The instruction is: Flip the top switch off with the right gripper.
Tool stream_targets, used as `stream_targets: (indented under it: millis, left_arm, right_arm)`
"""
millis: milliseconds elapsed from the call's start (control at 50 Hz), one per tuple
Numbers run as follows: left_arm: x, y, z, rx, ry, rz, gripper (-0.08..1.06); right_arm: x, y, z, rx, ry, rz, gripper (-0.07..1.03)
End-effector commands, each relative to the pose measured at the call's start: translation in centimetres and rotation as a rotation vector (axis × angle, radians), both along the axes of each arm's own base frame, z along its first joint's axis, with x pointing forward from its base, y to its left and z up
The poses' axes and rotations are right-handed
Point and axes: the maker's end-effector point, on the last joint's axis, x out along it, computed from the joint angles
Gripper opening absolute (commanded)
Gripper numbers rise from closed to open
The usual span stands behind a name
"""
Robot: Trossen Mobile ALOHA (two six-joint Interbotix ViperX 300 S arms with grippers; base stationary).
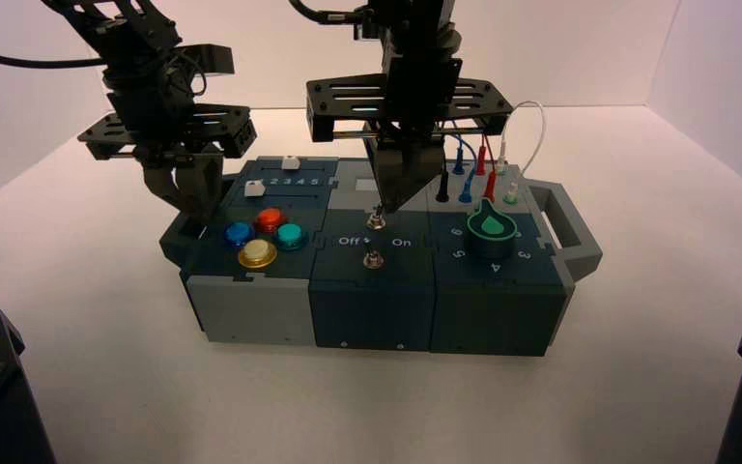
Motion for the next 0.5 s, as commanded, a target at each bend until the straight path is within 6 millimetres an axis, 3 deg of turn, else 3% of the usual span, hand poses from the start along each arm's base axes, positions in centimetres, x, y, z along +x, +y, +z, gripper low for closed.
stream_targets:
  millis: [20, 500]
  left_arm:
    - [-0.2, 0.5, -0.5, 0.015, -0.003, -0.022, -0.03]
    - [-0.3, 0.5, 0.0, 0.009, -0.018, -0.022, -0.03]
  right_arm:
    - [-0.1, 2.2, 1.1, 0.042, -0.021, 0.022, -0.02]
    - [-0.5, 3.5, 1.4, 0.059, -0.021, 0.041, -0.03]
